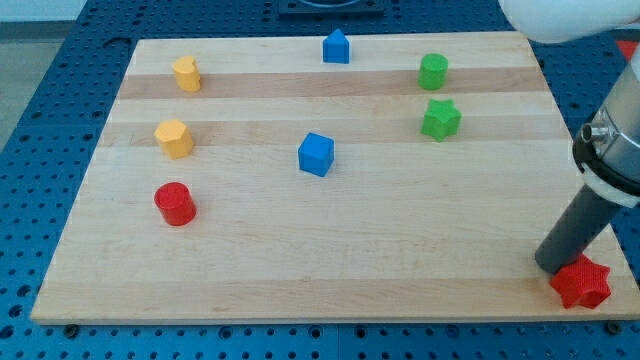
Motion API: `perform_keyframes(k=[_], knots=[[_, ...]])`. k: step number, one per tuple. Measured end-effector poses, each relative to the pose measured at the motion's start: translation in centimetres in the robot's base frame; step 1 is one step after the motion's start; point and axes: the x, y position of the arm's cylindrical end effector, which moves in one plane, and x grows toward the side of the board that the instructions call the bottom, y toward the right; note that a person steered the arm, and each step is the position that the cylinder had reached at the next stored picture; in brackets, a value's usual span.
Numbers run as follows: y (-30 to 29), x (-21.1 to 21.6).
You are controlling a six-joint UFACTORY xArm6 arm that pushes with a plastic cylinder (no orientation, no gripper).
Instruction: Move the red circle slightly down
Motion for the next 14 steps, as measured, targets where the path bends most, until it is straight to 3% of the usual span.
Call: perform_keyframes(k=[4, 7, 13, 14], knots=[[-7.1, 0.1], [-16.7, 0.3], [-15.6, 0.3], [-20.2, 0.3]])
